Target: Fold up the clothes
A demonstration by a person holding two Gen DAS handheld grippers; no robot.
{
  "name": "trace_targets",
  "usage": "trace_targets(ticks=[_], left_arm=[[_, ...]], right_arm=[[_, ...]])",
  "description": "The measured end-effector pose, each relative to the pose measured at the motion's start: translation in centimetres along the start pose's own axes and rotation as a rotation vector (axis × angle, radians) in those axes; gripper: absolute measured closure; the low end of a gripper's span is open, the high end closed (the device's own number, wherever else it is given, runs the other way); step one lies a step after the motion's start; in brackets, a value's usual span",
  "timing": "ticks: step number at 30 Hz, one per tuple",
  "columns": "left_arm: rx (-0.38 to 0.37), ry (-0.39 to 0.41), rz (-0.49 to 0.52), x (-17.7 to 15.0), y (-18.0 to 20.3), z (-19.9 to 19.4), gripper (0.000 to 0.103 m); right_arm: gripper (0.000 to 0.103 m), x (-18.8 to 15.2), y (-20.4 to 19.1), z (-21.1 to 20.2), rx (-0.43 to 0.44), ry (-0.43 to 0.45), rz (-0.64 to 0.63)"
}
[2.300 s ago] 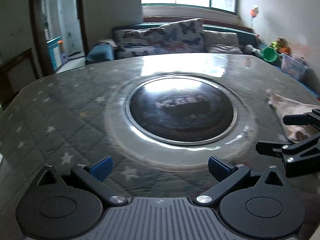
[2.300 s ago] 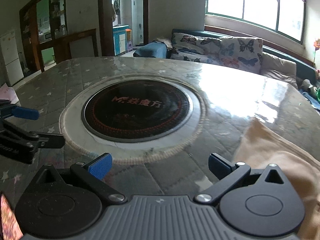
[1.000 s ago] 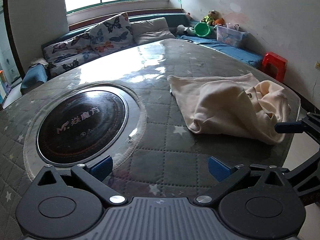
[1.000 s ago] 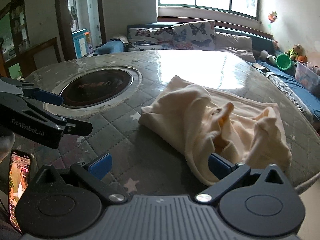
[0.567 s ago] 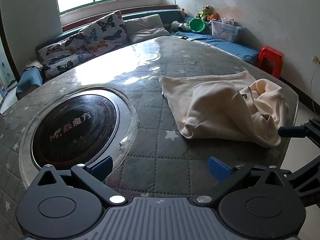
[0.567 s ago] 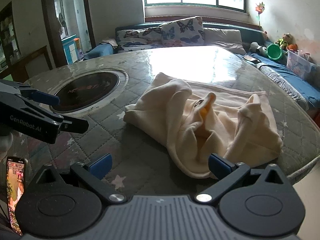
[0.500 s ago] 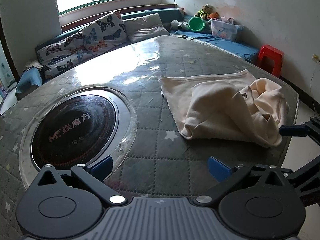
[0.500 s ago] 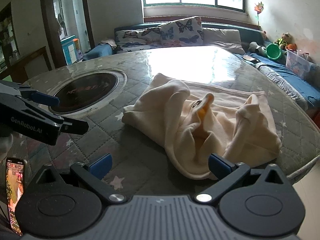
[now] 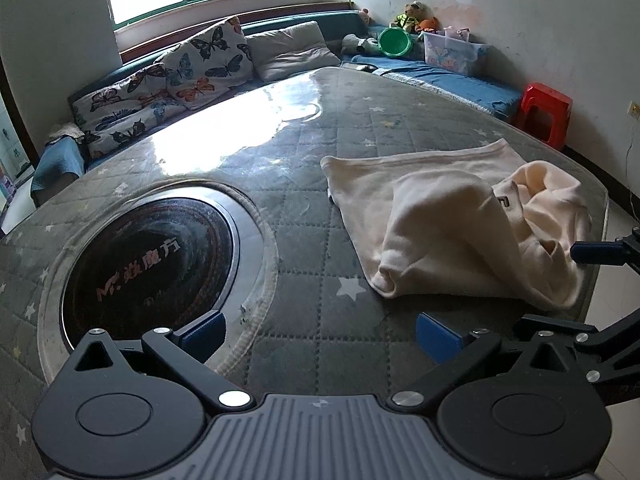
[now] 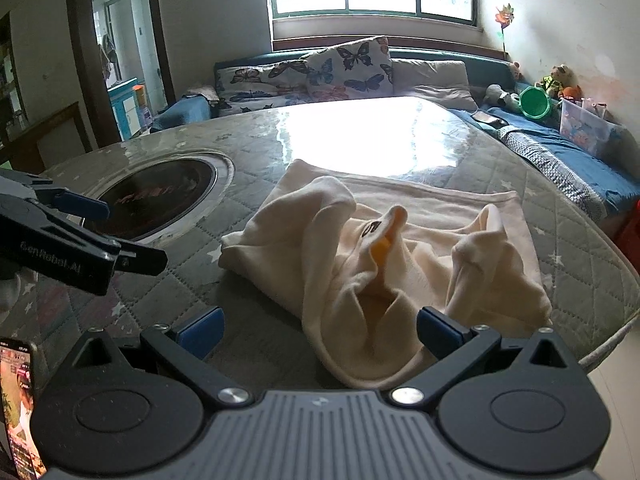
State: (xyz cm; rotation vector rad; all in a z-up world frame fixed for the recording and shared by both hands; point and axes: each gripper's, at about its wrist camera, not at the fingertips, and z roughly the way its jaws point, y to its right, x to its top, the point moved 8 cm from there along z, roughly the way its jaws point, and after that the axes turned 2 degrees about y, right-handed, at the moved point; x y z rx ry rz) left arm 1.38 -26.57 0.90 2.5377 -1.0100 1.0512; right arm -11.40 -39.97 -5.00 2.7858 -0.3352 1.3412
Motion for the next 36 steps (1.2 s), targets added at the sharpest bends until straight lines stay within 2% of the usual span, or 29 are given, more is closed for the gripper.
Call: trace_targets(ticks=[5,15,21,26,33,34,36], left_arm=[[0.001,0.006,0.001,1.3,-0.1,0.6,0.000],[-0.046,0.018,0.039,3.1,1.9,1.8,0.000],[-0.111,0.056,0.097,4.6,4.0,2.4,0.001],[-0.149,0.068,0.134,5.3,4.9,4.1,0.020],[-0.222,0.029,0.172,4.9,5.7,6.6,0.025],[-0.231,0.023,0.182,4.7,5.8,6.9,0.029],[-0.226,0.011,0.199,4.3,6.1,7.4,0.045]], right_arm=[[0.000,0.4,0.3,0.5,-0.004,0.000,0.006],[0.000,0.5,0.8,1.2,-0.001,-0.007,0.023],[0.002,0.3,1.1,1.2,-0.004,-0.007,0.030],[0.010,0.1,1.4,1.2,-0.009,-0.017,0.033],[0.020,0.1,1.6,1.4,-0.007,-0.025,0.041],[0.022,0.1,1.6,1.5,-0.004,-0.029,0.042],[0.028,0.1,1.7,1.7,0.003,-0.035,0.045]])
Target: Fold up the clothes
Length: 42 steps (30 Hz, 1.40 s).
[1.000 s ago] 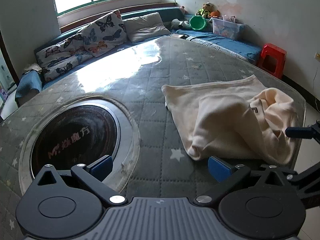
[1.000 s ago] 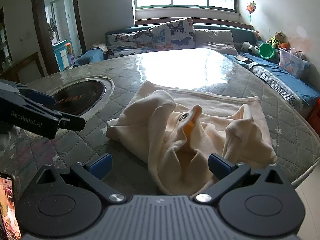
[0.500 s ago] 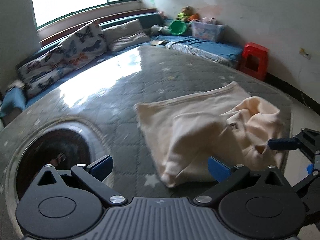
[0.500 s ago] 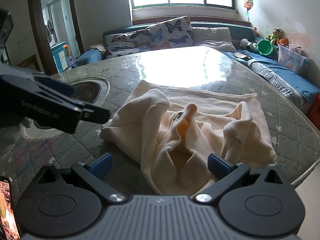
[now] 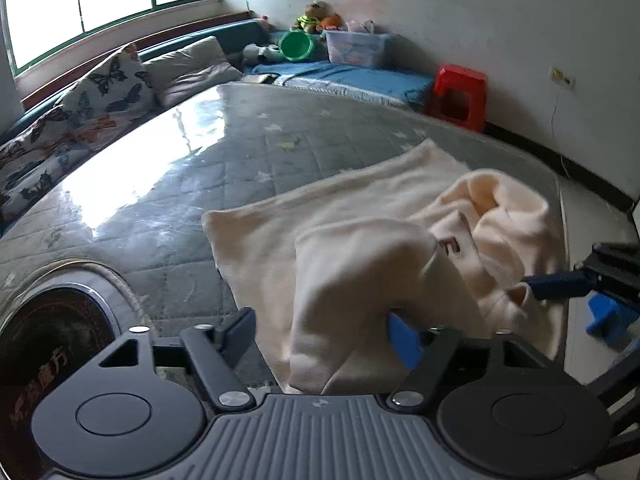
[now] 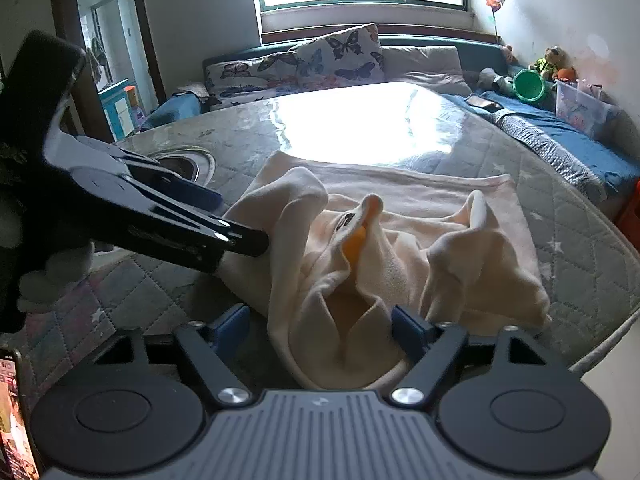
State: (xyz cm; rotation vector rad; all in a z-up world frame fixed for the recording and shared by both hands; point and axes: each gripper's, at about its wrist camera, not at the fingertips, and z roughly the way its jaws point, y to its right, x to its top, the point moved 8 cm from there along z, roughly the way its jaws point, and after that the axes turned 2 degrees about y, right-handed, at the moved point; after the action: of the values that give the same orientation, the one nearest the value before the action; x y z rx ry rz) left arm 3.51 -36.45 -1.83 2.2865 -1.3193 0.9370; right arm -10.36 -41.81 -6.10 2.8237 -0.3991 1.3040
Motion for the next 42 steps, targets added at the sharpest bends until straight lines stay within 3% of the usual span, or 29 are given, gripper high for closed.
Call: trace_targets(ticks=[2,5,13,27,31,34,38,42], left_arm=[[-0.024,-0.011,-0.019,-0.3,0.0,0.3,0.067],[-0.048,0.009,-0.040,-0.5,0.0,-0.2,0.087],[0.000,0.084,-0.038,-0.8,-1.6,-3.5,0.095],[0.120,0.076,-0.123,-8.5,-8.0,-11.0,0.094],[0.119,0.087,-0.152,-9.1,-9.0,-12.6,0.088],[0.120,0.140,-0.180,-8.0,-10.0,-14.2,0.076],[0.112,0.214,-0.239,-5.6,-11.3,-15.6,0.053],[0.119,0.207,-0.269,-3.3,-11.9,-14.1,0.049]], right_arm=[[0.033,0.0,0.0,0.1,0.004,-0.003,0.000],[0.041,0.2,-0.1,0.1,0.014,0.001,0.001],[0.067,0.2,-1.9,0.3,0.088,0.011,-0.023],[0.066,-0.1,-11.0,0.6,0.309,-0.039,-0.195],[0.065,1.7,-12.0,-1.0,0.357,-0.002,-0.204],[0.064,3.9,-11.4,-2.0,0.344,0.054,-0.191],[0.062,6.6,-9.5,-1.5,0.263,0.114,-0.189],[0.062,8.0,-6.7,1.1,0.165,0.100,-0.171]])
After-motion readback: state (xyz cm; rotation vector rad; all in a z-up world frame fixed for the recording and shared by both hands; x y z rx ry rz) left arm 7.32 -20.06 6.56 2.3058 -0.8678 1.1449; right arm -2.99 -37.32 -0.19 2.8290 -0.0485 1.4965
